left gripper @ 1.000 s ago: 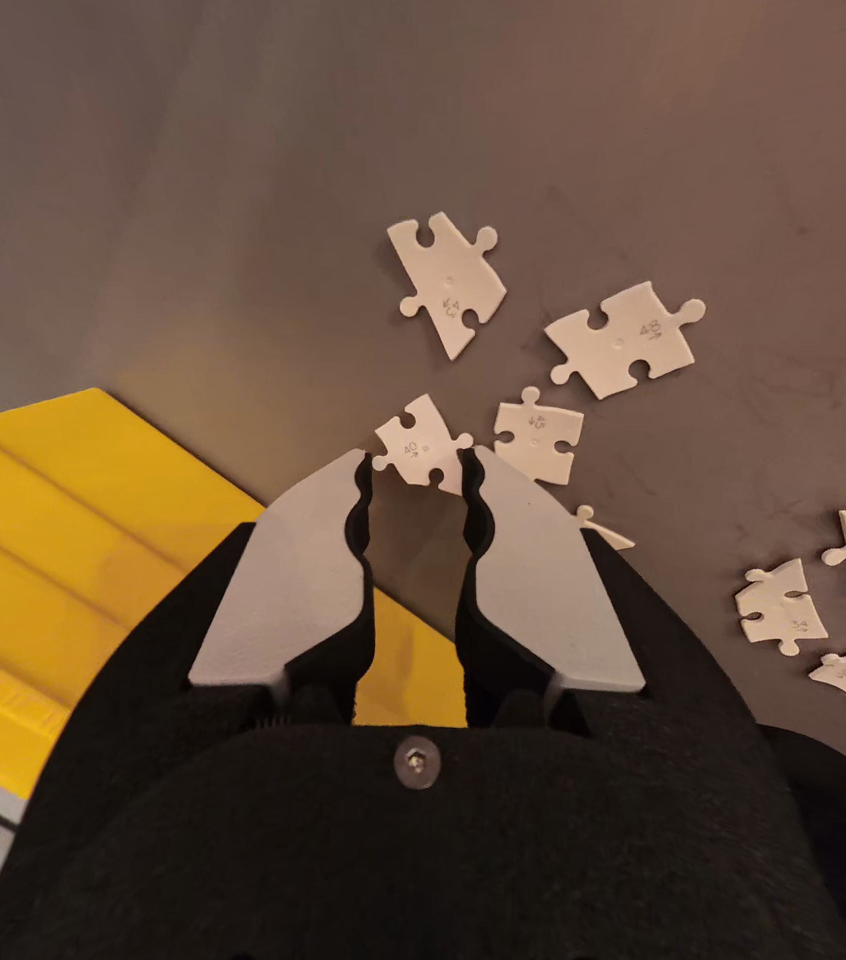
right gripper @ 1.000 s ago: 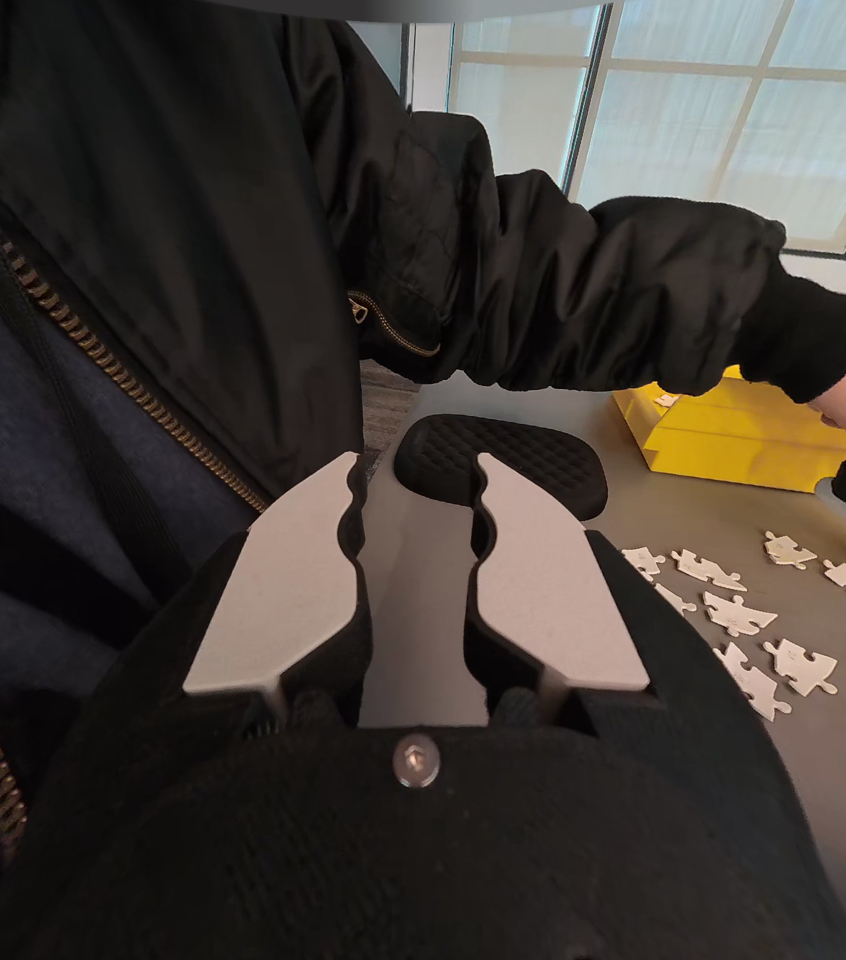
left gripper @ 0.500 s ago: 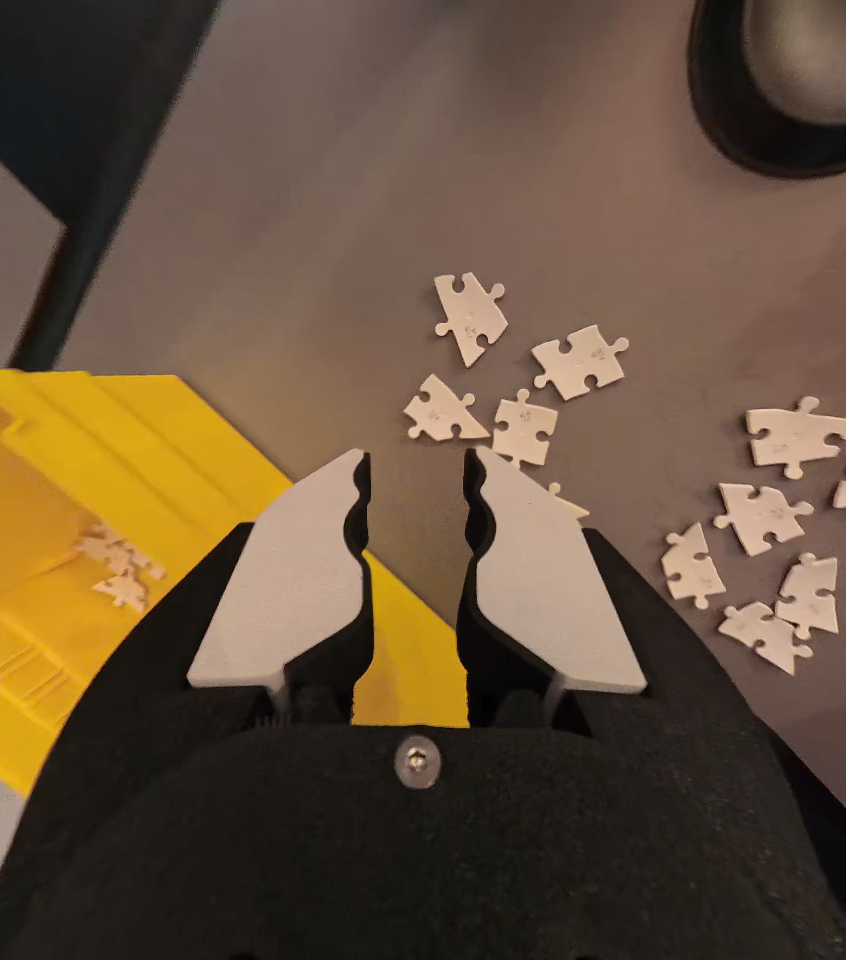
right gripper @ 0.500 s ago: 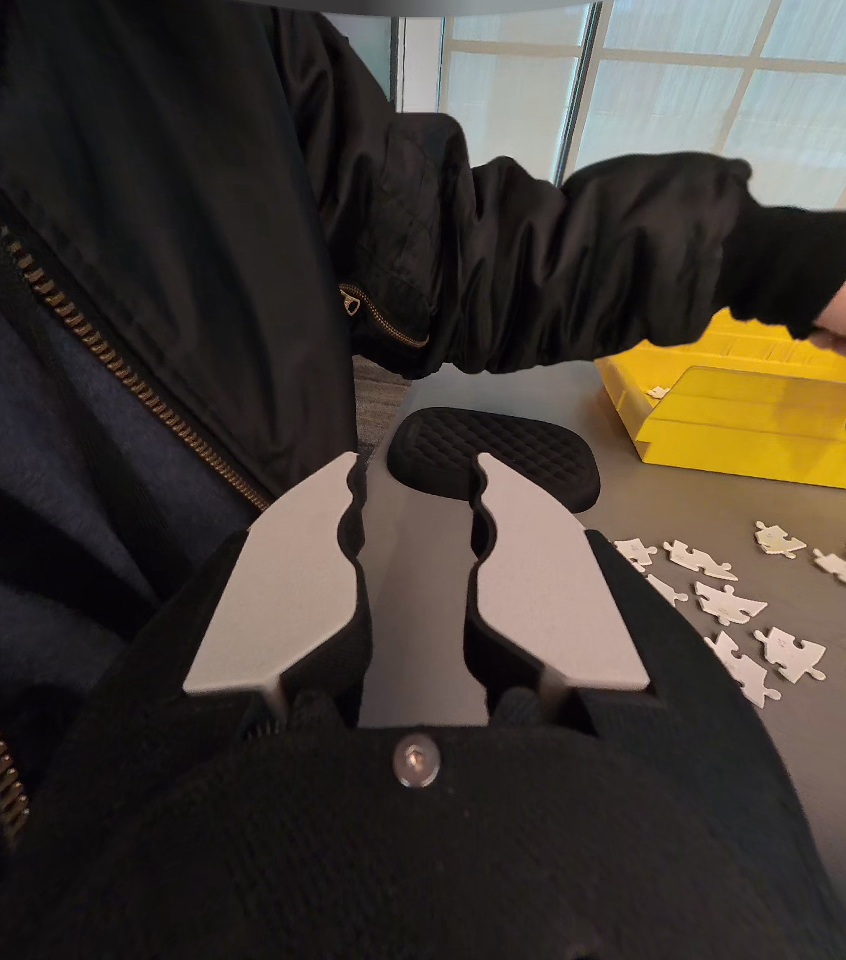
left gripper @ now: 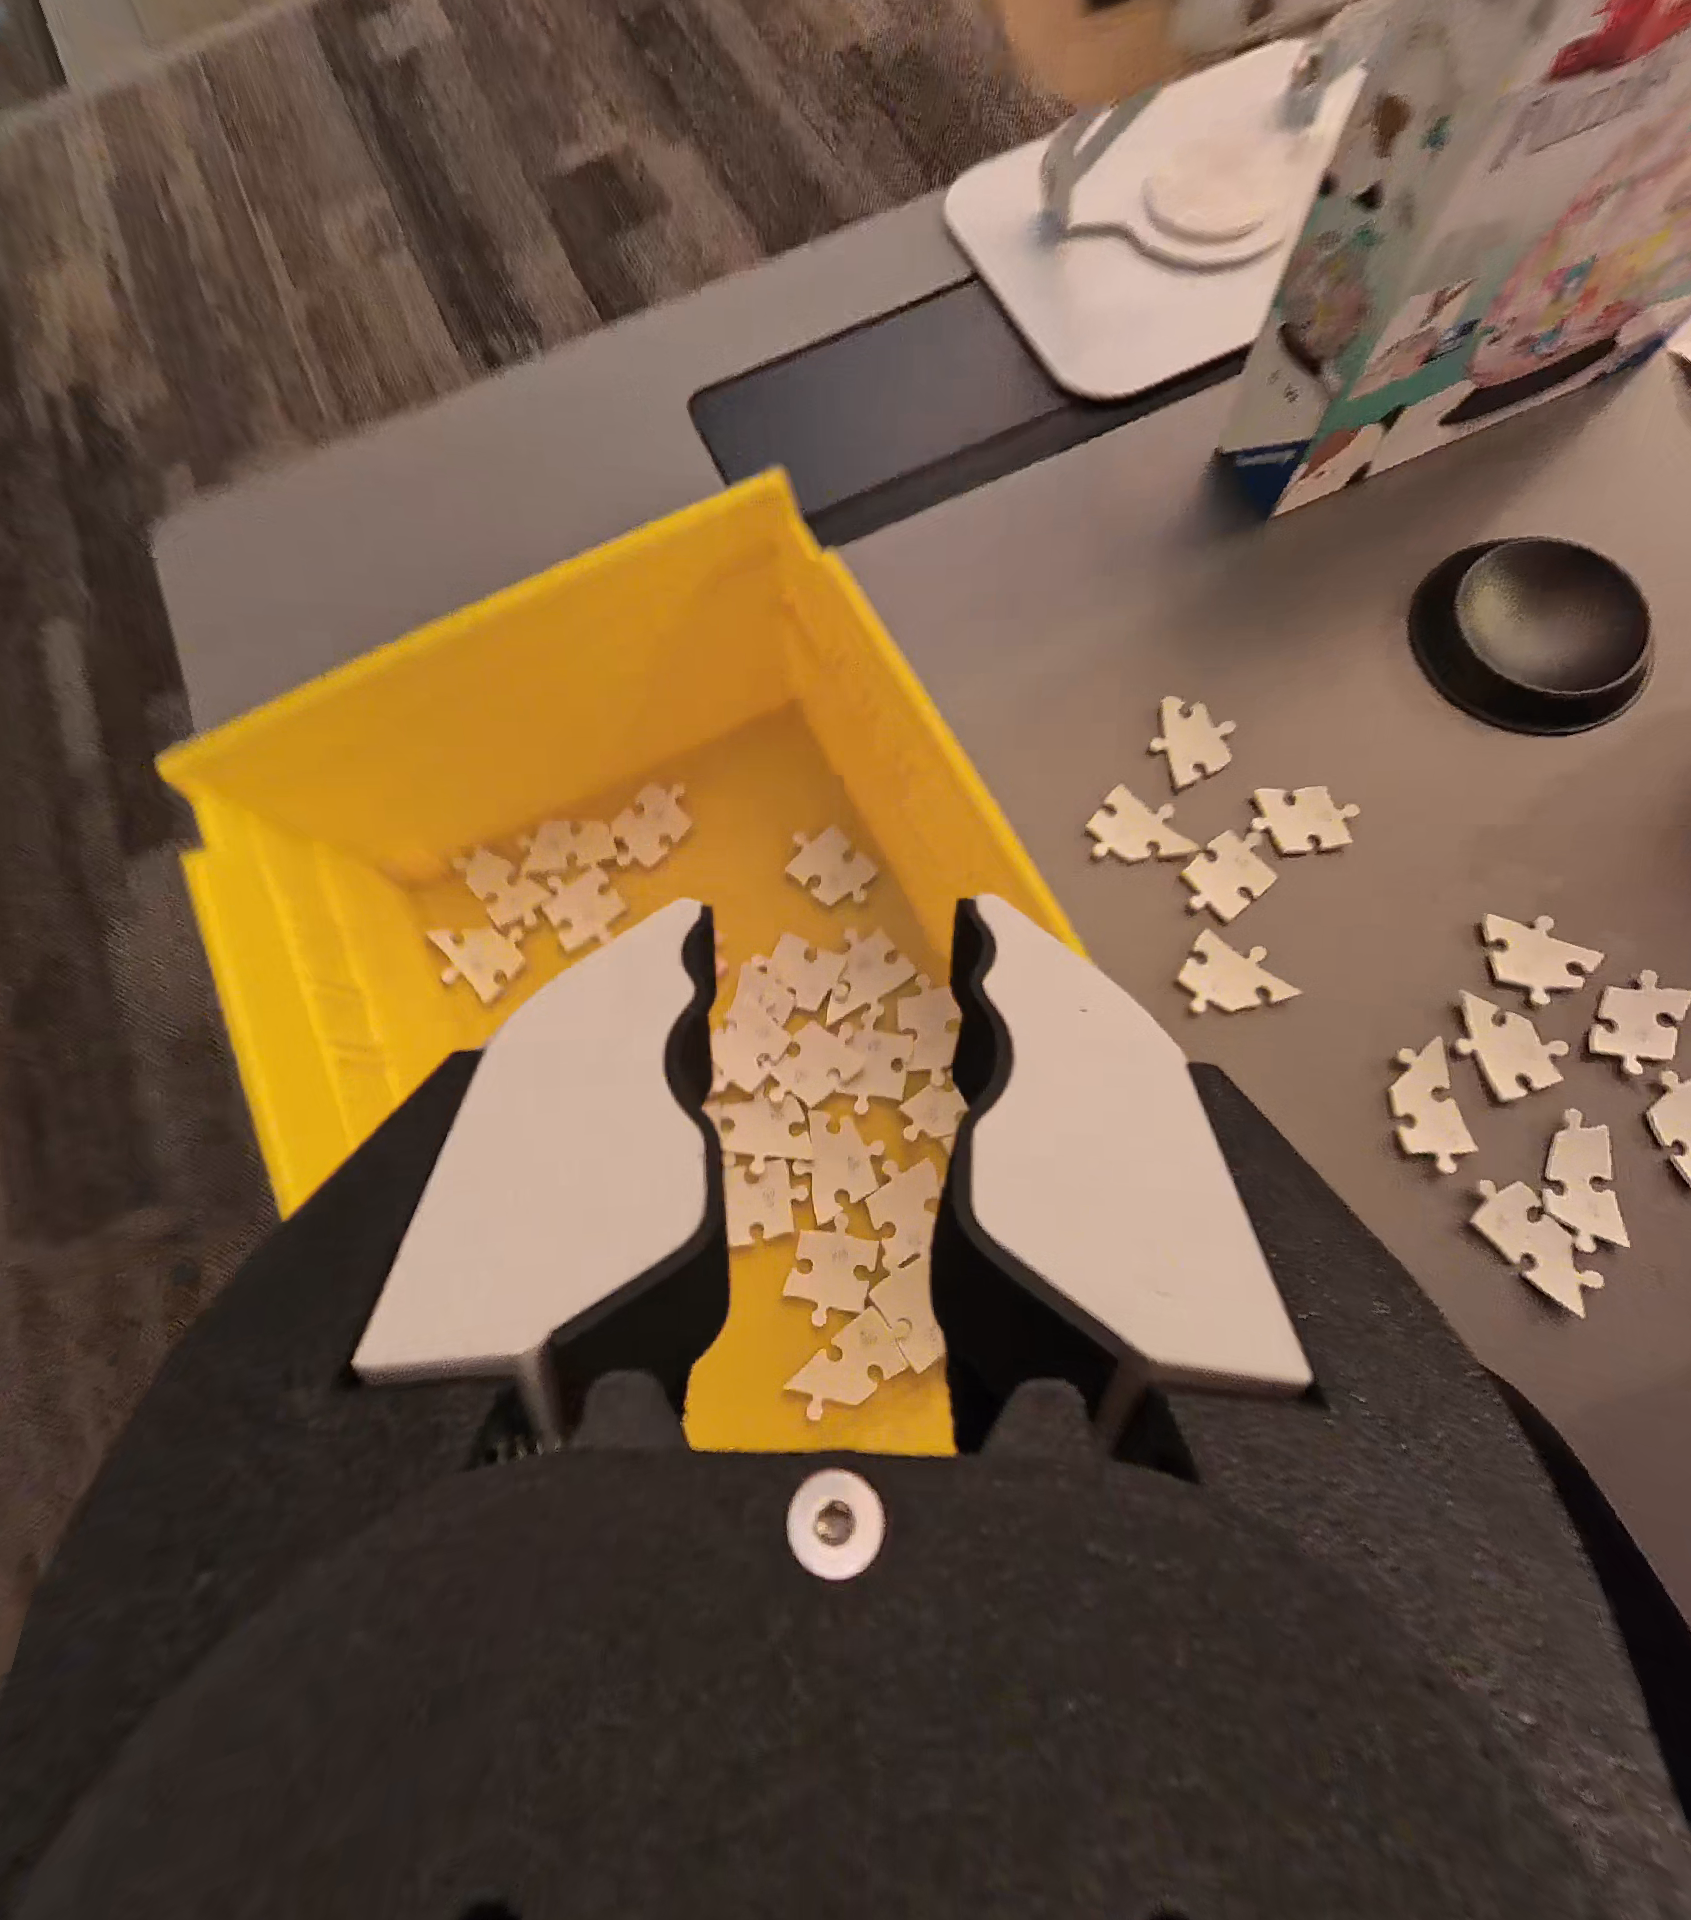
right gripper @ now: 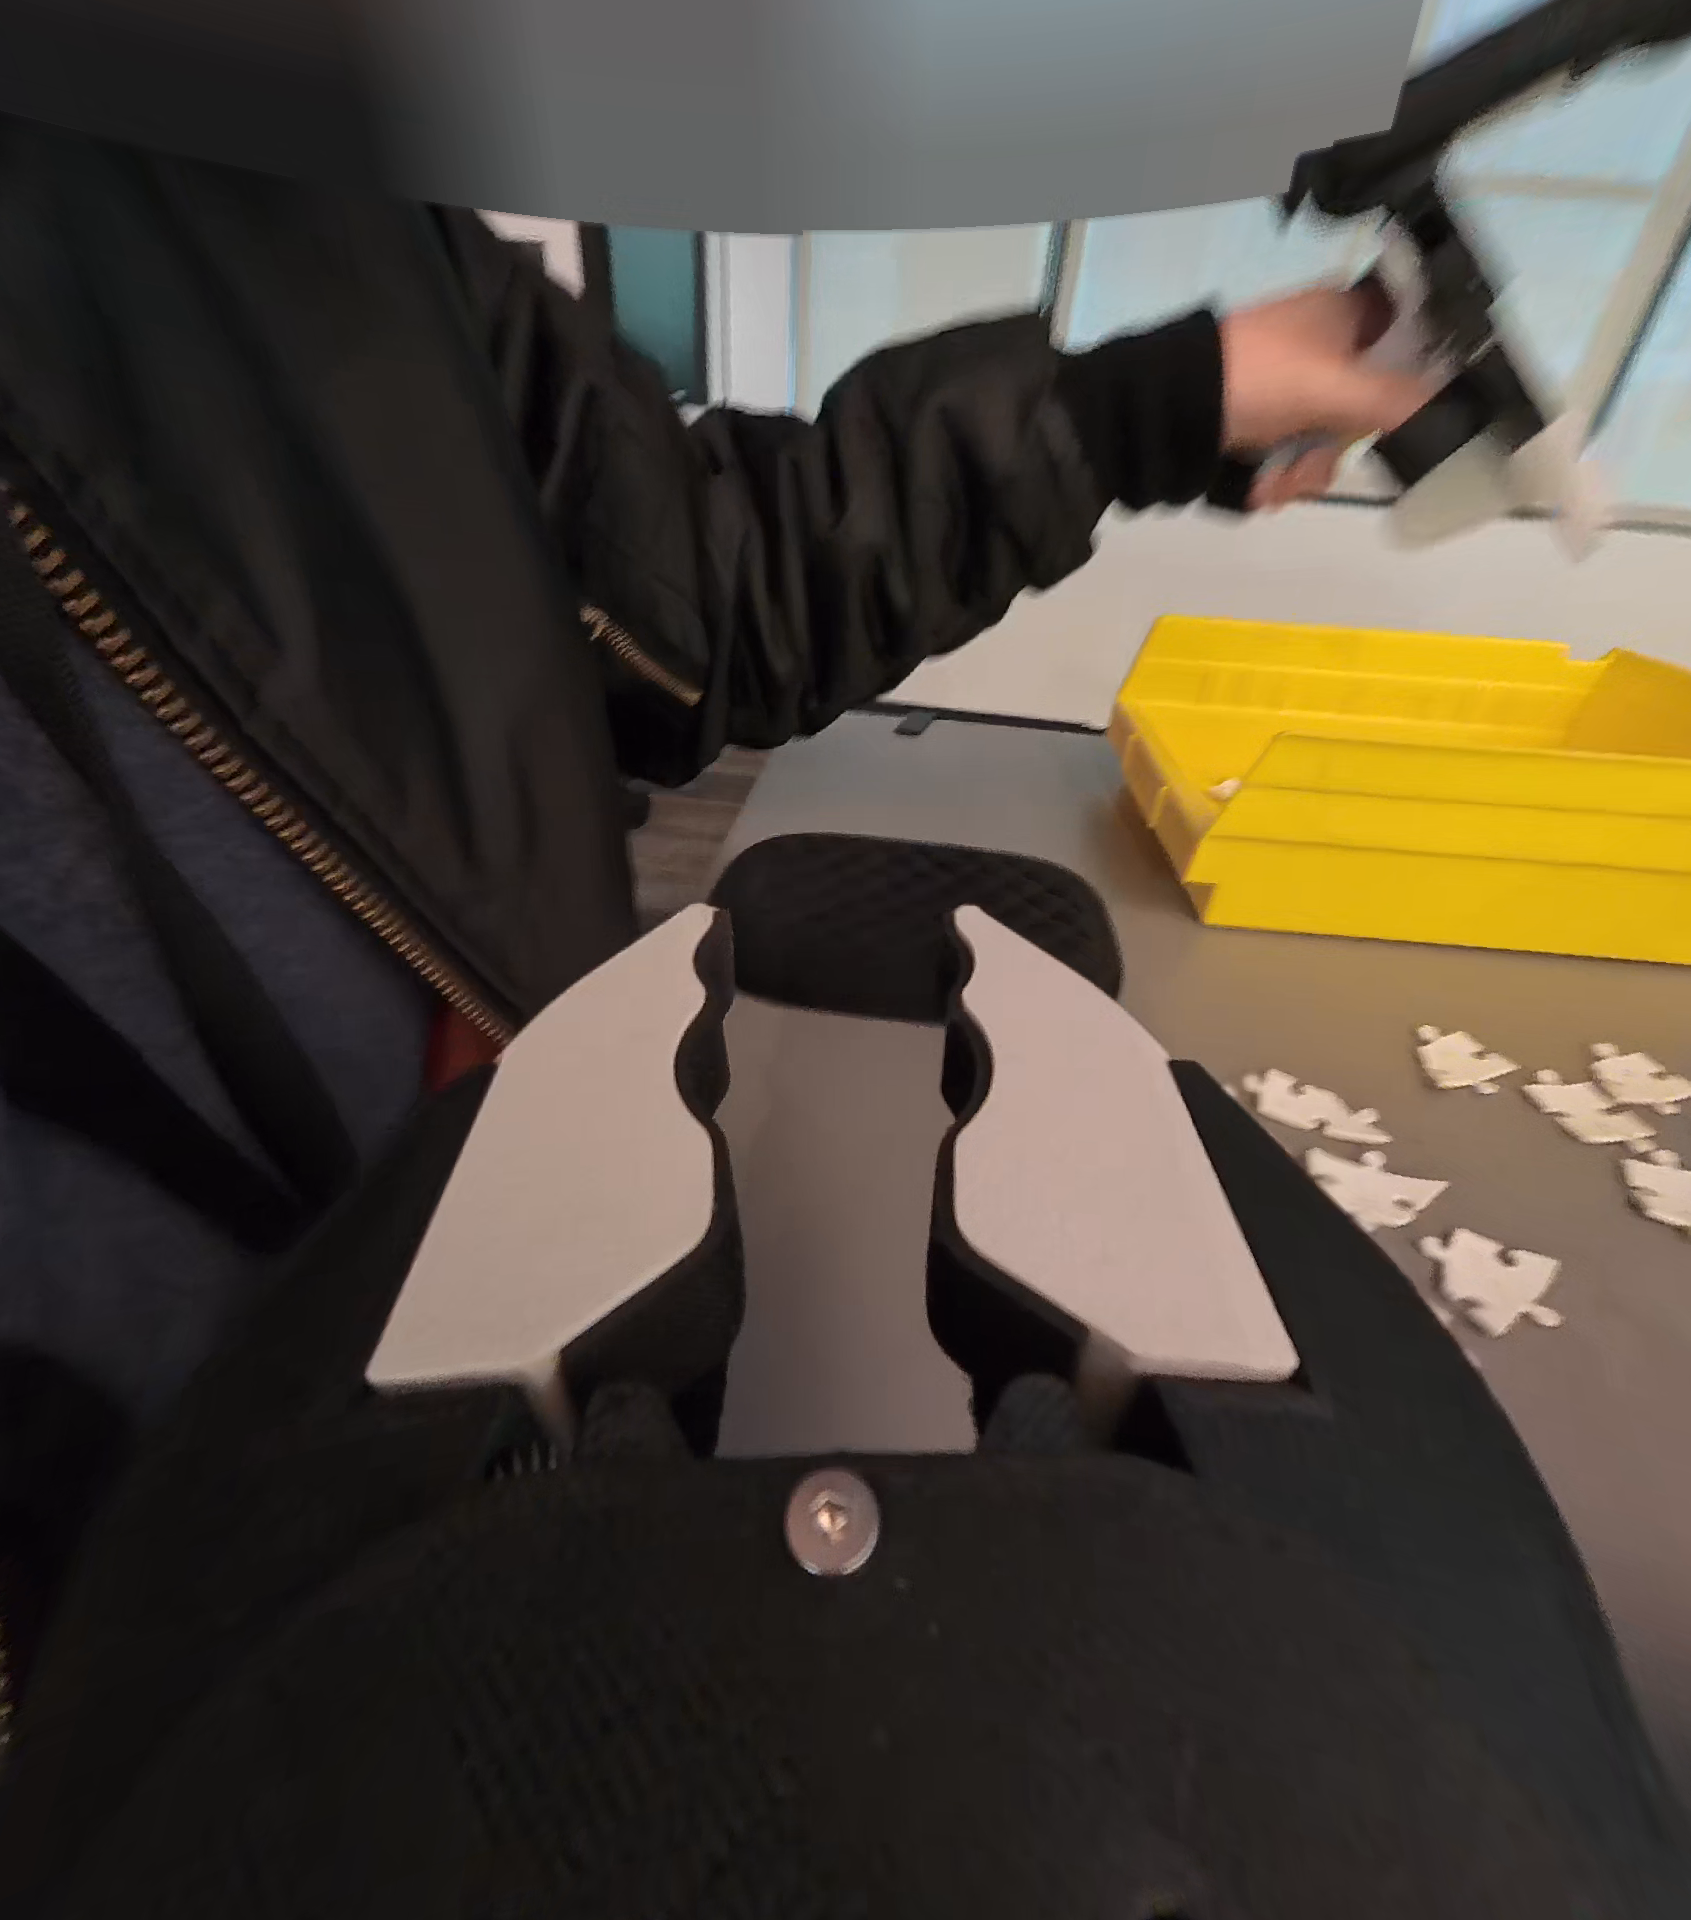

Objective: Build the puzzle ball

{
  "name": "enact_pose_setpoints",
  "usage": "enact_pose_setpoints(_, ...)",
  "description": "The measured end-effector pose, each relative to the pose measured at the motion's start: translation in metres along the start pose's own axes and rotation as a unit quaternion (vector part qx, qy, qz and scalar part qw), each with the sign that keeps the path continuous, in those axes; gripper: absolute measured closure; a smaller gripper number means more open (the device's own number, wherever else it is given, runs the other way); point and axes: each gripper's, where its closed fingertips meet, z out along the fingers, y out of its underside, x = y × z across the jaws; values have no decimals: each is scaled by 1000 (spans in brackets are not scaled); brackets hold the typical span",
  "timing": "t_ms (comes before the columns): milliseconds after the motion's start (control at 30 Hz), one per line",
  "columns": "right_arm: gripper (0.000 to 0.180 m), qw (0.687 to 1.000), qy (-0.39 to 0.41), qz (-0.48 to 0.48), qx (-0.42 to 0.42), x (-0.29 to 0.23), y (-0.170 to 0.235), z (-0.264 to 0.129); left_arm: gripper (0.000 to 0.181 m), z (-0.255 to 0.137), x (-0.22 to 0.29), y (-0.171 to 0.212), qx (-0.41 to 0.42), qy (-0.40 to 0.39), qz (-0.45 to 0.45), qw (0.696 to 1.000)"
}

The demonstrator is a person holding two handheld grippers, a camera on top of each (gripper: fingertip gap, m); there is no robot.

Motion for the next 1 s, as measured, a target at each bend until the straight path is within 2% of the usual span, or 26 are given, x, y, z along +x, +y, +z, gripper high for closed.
enact_pose_setpoints(133,141,1000,13,11,19,11,-5,5,130,30,-23,28,-50,-2,-34,998)
enact_pose_setpoints(233,141,1000,17,20,6,15,4,8,136,57,-34,41,-97,-17,-18,995)
enact_pose_setpoints(367,141,999,14,33,2,17,9,8,138,94,-53,65,-212,-30,74,974)
enact_pose_setpoints(567,141,999,12,40,-4,17,13,6,135,120,-73,91,-329,7,237,914)
enact_pose_setpoints(667,141,999,9,40,-8,16,15,6,134,128,-75,98,-341,41,257,903)
enact_pose_setpoints(900,141,999,9,48,-8,18,16,3,134,137,-72,102,-329,96,246,907)
enact_pose_setpoints(1000,141,999,5,51,-12,17,17,3,144,136,-63,107,-335,132,234,903)
